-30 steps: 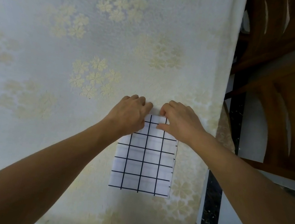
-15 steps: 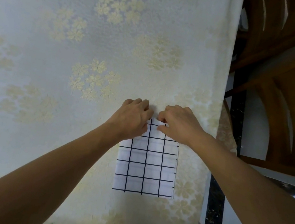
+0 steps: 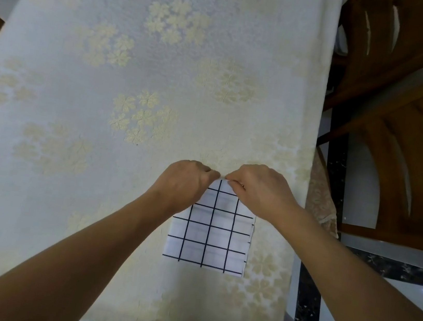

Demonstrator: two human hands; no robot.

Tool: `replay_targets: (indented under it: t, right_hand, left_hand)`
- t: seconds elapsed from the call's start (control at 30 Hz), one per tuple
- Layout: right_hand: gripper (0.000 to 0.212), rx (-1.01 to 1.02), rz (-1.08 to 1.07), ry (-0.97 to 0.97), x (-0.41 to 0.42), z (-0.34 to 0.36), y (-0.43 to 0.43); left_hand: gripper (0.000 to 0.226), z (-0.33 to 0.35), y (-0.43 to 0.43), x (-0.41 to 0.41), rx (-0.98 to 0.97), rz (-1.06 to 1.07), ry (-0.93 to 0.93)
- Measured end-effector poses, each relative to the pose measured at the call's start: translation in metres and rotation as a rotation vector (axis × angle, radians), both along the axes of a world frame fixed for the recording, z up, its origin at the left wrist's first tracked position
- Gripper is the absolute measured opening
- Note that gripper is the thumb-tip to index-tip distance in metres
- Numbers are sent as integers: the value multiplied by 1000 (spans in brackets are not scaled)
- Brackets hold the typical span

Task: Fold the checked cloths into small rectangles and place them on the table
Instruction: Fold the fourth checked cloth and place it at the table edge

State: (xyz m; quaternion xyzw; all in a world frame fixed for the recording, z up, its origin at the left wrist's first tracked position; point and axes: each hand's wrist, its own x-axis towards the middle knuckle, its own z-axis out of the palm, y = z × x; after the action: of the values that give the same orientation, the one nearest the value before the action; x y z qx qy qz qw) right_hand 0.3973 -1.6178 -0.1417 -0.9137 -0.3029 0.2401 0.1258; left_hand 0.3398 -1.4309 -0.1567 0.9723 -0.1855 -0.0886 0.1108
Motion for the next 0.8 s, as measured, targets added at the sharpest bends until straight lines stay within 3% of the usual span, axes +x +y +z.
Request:
replay_targets:
  t: [0.2, 0.43, 0.63, 0.8]
  right_hand:
    - [25, 50, 56, -242, -55, 9, -7]
    - [37, 211, -1, -482, -114, 0, -25]
    - [45, 197, -7, -472, -152, -14, -37]
    - [38, 188, 2, -421, -181, -32, -40]
  left_hand:
    - [40, 16, -4, -41, -89, 29, -144]
    - [52, 28, -11, -95, -80, 64, -231]
    - [52, 27, -17, -137, -85, 41, -263]
    - [47, 10, -17, -162, -110, 36, -219]
